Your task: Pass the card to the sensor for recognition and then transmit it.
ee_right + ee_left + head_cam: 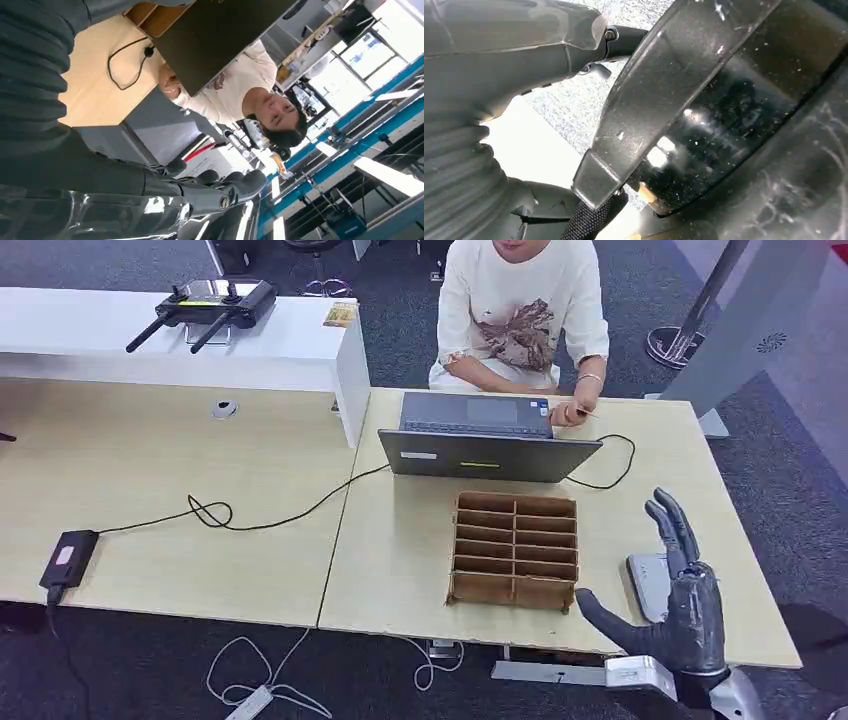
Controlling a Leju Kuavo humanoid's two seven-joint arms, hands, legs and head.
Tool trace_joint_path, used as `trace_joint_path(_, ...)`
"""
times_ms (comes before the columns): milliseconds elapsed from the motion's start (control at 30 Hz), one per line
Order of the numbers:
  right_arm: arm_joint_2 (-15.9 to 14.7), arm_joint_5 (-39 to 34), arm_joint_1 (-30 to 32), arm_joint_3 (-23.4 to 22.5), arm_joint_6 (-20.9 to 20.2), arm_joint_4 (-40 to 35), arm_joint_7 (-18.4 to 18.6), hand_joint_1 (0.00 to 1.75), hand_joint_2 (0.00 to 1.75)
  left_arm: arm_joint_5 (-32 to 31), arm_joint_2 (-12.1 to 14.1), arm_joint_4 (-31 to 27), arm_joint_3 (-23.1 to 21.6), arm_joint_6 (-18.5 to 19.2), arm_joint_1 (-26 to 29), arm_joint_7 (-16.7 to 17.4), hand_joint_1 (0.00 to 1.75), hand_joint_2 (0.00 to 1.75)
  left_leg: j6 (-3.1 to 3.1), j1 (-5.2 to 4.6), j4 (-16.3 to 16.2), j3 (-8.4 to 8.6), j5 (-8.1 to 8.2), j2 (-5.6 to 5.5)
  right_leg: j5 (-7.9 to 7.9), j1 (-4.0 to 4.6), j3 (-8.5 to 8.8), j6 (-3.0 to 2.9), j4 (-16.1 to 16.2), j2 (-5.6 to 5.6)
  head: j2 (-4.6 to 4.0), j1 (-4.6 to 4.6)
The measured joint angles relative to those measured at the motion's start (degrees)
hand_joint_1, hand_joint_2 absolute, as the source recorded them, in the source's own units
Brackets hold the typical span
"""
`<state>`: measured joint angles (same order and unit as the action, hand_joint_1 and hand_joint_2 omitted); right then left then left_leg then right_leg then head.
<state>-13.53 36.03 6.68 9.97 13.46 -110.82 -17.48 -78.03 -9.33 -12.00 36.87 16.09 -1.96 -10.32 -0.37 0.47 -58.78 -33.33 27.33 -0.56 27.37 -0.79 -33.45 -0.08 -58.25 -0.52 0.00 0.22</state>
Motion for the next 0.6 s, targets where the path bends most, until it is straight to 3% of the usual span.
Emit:
trace_joint_path(100,0.22,4.66,0.25,0.09,0.64,-0.35,1.97,0.00,1.75,0.02,0.00,0.00,0.00,0.00,0.00,0.00,0.00,1.75,0.00,0.00,0.00,0.00,0.00,0.00,0.01,-0.01,0.00,0.02,0.00,0.00,0.00,0.00)
trace_joint_path(233,0.46,21.11,0.35,0.09,3.89,-0.44,10.10,0.00,1.75,0.02,0.00,0.00,0.00,0.00,-0.01,0.11,0.00,1.75,0.00,-0.01,0.00,0.00,0.01,0.00,0.01,0.00,0.00,0.02,0.00,0.00,0.00,0.00)
trace_joint_path(300,0.50,24.93,0.34,0.09,3.96,-0.44,12.45,0.00,1.75,0.00,0.00,0.00,0.00,0.00,-0.01,0.11,0.00,1.75,0.00,-0.01,0.00,0.00,0.00,-0.01,0.01,0.00,0.00,0.02,0.00,-0.01,0.00,0.00)
trace_joint_path(433,0.52,30.82,0.33,0.17,3.43,-0.44,16.49,0.00,1.75,-0.09,0.00,0.00,0.00,0.02,-0.01,0.11,0.00,1.75,0.00,0.00,0.00,0.00,0.00,0.00,0.01,0.00,0.00,0.02,-0.01,0.00,0.00,0.00)
trace_joint_path(600,0.52,39.26,0.30,1.66,-0.52,-0.44,21.65,0.00,1.75,-0.44,-0.02,0.00,-0.04,0.04,-0.04,0.13,0.00,1.75,0.00,0.00,0.00,-0.01,0.00,0.00,0.01,0.00,0.00,0.02,-0.01,0.00,0.00,-0.02)
